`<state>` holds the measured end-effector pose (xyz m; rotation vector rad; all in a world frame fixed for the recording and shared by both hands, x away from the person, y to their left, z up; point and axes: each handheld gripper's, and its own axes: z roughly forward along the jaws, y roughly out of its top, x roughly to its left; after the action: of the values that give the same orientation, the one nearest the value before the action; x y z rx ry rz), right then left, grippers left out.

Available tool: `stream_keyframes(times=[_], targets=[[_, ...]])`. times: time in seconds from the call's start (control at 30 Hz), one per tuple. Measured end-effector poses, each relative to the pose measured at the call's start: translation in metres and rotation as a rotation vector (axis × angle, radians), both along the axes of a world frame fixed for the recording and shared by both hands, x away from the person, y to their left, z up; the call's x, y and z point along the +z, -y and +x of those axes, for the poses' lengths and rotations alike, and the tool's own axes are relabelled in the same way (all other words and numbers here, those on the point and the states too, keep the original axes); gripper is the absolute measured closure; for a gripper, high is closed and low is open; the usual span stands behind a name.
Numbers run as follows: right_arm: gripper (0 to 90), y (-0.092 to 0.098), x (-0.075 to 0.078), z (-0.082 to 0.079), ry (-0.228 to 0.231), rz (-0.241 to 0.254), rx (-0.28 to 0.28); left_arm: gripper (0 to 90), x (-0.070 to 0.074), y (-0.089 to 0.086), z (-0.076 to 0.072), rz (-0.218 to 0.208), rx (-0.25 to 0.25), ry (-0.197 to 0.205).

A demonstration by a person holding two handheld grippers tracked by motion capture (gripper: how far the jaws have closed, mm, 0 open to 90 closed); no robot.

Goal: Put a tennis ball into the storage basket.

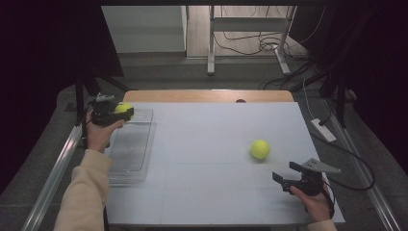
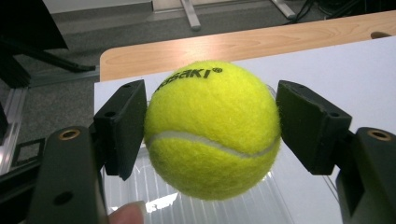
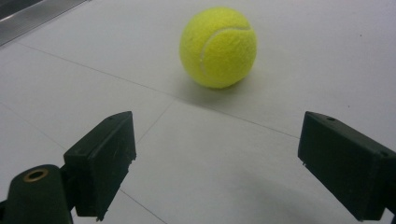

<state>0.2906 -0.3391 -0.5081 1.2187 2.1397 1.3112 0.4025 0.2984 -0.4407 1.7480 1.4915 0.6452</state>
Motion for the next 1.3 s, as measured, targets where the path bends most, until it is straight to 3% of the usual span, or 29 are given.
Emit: stream_keyframes(times=[0.7, 1.3], targets=[[11.1, 0.0, 0.0, 0.0, 0.004, -0.002, -0.003, 28.3, -0.015, -0.001, 0.012, 0.05, 0.019, -0.089], [11.1, 0.001, -0.001, 0.0, -0.001, -0.003, -0.006, 28.0, -0.029, -0.003, 0.019, 0.072, 0.04, -0.141]])
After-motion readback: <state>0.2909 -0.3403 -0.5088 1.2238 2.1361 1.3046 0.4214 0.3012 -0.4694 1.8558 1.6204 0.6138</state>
